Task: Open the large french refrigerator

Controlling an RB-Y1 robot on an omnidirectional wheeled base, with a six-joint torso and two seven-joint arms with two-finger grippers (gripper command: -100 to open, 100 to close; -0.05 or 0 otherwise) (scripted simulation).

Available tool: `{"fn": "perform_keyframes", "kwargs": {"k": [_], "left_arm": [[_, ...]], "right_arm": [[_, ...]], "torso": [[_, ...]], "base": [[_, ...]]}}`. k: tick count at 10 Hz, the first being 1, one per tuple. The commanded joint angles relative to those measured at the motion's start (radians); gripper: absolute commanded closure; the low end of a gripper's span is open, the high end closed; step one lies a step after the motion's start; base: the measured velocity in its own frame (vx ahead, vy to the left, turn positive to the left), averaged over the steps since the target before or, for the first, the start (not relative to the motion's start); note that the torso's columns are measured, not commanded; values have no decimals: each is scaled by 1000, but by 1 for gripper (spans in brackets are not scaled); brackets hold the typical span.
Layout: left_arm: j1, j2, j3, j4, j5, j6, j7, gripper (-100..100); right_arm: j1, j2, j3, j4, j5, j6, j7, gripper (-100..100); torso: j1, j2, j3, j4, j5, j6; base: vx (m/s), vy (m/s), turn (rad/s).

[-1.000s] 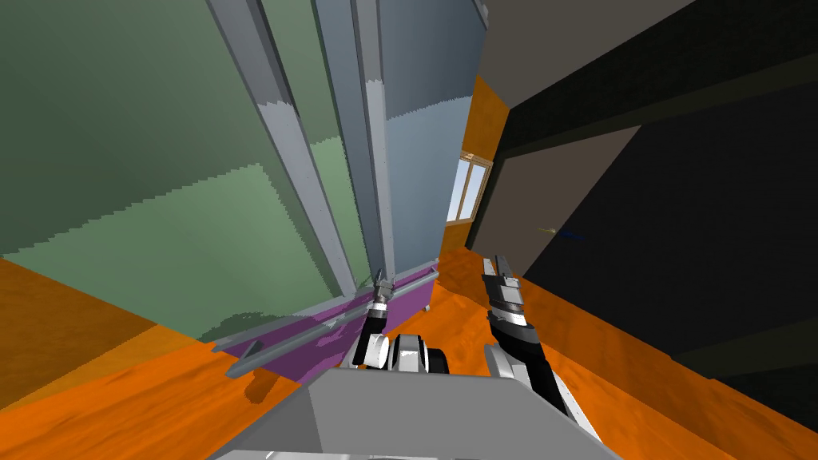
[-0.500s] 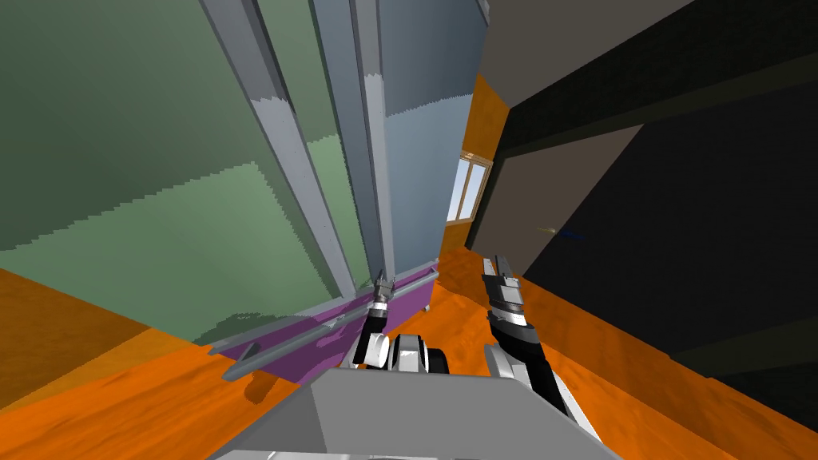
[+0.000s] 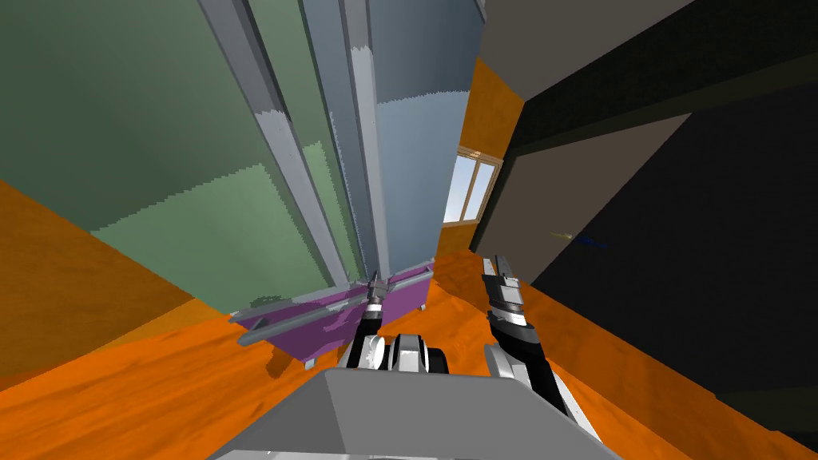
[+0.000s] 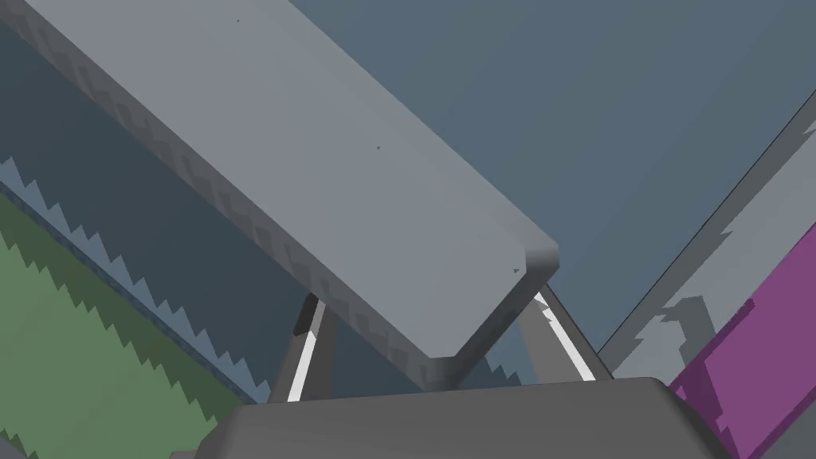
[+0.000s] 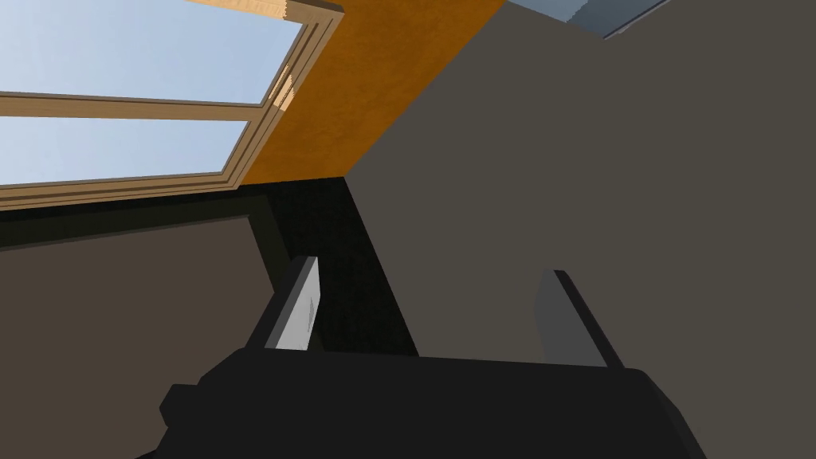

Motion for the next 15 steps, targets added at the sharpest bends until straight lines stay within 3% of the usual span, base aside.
{"fn": "perform_keyframes", "kwargs": {"k": [1,5,7,9,15], "left_arm": [[20,-7,24,-39,21,6,-27,100],[60,-12,71,-93,58,15,-63,100],[81,-9,82,-88,67,18,-66,100],[101,-10,103,-109,90,7,-80,100],[141,-11,144,-149,134,-16,-108,100]], "right_arm": [[0,0,0,0,0,0,0,0],[0,0,0,0,0,0,0,0],[0,0,0,0,0,0,0,0],[0,0,0,0,0,0,0,0],[0,0,0,0,0,0,0,0]], "torso": [[-2,0,-1,1,-1,1],[4,-1,-1,3,-1,-1],[12,-2,-1,2,1,0],[7,0,-1,-1,1,-7],[3,-5,-3,1,-1,4]], "base": [[-88,-320,227],[-71,-316,177],[-26,-156,90],[-19,-273,181],[17,-241,123]]}}
